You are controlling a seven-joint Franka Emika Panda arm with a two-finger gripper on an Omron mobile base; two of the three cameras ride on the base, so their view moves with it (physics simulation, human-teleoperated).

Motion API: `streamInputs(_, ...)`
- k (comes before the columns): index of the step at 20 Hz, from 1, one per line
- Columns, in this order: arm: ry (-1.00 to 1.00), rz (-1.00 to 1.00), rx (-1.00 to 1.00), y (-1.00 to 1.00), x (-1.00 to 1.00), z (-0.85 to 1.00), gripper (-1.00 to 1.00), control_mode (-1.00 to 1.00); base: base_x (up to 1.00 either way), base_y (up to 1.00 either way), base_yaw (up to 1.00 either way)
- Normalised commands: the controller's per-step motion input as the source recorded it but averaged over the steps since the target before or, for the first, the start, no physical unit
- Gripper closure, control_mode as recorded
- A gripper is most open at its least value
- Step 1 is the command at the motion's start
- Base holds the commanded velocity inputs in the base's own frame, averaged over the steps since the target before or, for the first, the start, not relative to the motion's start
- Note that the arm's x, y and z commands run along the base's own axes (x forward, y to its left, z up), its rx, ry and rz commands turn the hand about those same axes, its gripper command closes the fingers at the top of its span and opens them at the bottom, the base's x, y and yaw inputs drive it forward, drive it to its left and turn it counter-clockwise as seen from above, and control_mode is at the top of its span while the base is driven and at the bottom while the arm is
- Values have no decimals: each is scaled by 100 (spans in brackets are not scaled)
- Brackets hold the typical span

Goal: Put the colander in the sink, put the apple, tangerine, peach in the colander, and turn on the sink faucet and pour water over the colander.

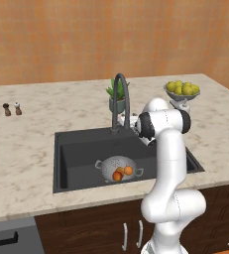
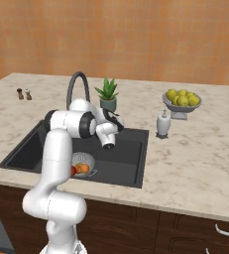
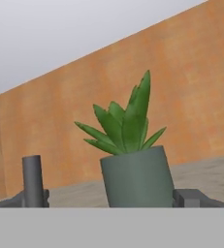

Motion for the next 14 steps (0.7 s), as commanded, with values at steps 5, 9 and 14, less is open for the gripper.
streamInputs(5,0,0,4,-100,0,0,-100,-100,0,0,0)
streamInputs(9,0,0,7,-100,3,0,-100,-100,0,0,0)
streamInputs(14,0,0,8,-100,4,0,-100,-100,0,0,0)
